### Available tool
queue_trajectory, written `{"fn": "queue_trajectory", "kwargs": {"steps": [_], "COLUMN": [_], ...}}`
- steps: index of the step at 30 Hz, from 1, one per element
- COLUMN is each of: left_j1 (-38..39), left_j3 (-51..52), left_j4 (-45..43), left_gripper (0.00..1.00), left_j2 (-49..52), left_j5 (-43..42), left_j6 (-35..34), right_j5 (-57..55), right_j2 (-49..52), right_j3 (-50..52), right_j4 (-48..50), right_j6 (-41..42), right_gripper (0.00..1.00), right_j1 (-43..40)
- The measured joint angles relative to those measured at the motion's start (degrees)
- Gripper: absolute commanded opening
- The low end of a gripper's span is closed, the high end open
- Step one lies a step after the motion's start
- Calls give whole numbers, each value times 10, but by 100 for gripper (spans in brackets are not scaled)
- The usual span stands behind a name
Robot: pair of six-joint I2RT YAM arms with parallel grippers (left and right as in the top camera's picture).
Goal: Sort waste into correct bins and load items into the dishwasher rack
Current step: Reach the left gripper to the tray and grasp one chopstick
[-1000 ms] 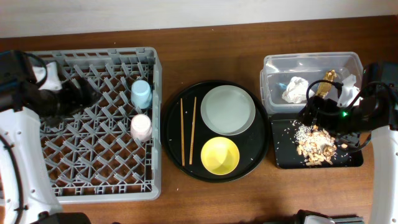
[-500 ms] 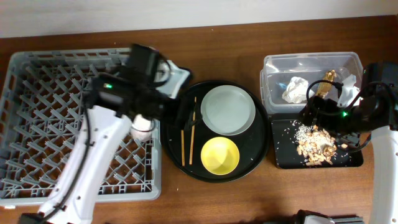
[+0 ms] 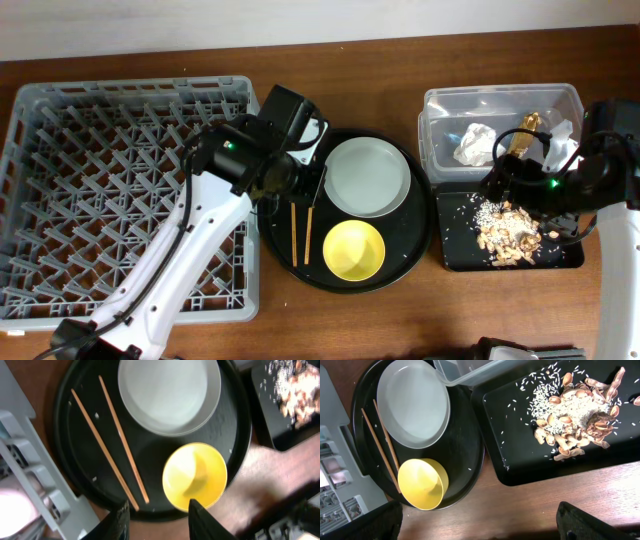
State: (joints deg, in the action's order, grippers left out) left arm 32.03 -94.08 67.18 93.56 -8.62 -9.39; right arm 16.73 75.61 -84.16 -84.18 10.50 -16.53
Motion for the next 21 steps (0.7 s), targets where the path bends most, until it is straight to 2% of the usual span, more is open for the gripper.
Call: {"fn": "queue_trajectory", "kwargs": {"steps": [2, 4, 14, 21], "left_j1": [0, 0, 0, 0], "left_j3": [8, 21, 38, 38], "left_j4": [-8, -13, -49, -70], "left_gripper": [36, 29, 29, 25], "left_j2": [3, 21, 148, 218], "left_j5": [3, 4, 31, 34], "left_j6": [-14, -27, -63, -68], "right_j5": [0, 0, 0, 0], "right_j2": [0, 0, 0, 0], "right_j3": [0, 0, 0, 0], "right_j4": [0, 0, 0, 0], "right_j6": [0, 0, 0, 0], "right_gripper": [99, 99, 99, 99], "right_j1": [0, 0, 0, 0]}}
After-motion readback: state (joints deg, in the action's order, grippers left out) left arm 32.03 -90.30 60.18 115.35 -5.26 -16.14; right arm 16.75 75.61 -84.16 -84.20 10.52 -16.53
